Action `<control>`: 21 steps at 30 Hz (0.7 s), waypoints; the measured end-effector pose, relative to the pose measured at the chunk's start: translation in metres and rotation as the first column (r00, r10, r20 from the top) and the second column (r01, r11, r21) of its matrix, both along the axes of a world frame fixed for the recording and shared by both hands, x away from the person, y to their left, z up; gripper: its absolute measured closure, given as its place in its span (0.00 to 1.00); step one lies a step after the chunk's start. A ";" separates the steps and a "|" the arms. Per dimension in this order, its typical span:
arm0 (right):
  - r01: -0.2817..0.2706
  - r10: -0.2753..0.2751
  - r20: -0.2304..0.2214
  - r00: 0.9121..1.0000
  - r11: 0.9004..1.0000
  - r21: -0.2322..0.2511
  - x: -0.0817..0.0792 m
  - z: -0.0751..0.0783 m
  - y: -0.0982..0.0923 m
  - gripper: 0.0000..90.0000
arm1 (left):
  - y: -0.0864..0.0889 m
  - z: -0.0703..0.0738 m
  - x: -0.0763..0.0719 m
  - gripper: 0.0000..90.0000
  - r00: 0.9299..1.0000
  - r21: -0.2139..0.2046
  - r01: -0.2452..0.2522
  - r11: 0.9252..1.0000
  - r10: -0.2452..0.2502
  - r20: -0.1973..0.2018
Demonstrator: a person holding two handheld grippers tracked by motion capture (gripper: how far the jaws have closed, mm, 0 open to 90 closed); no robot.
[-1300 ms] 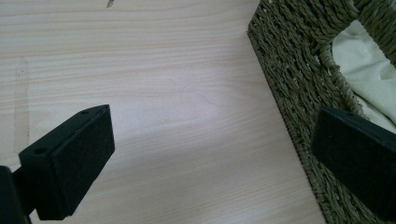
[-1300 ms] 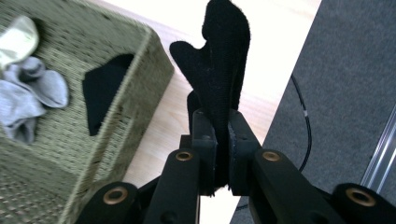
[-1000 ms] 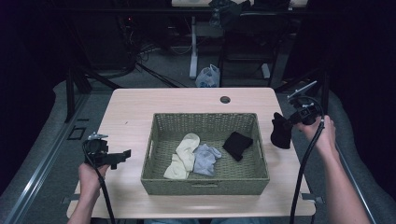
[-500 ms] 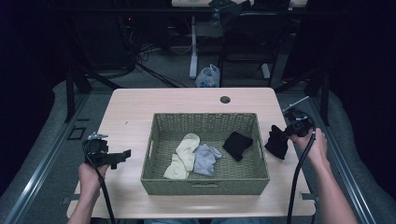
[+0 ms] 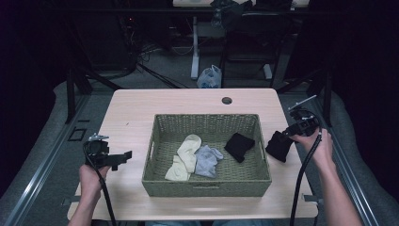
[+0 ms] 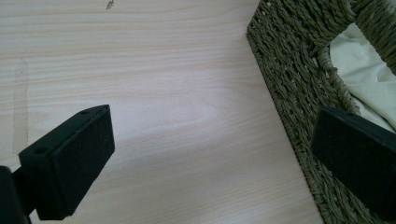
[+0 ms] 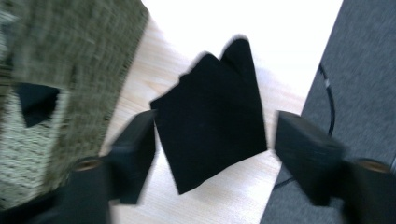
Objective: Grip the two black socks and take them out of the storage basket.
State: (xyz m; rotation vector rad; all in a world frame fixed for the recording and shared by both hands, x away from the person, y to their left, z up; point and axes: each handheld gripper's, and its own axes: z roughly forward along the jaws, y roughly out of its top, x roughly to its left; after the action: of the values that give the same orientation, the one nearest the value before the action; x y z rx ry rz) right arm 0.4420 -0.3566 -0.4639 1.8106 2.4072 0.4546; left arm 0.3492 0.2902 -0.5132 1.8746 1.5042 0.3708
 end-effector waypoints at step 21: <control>-0.210 0.212 0.187 0.959 0.977 -0.034 -0.020 0.100 0.070 0.00 | 0.000 0.001 0.000 0.00 1.000 -0.003 0.001 1.000 -0.001 -0.001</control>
State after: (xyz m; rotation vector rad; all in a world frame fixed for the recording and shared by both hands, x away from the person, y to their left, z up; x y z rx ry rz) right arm 0.4221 -0.2868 -0.3637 1.4369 2.4712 0.5986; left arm 0.3495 0.2898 -0.5126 1.8728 1.5033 0.3670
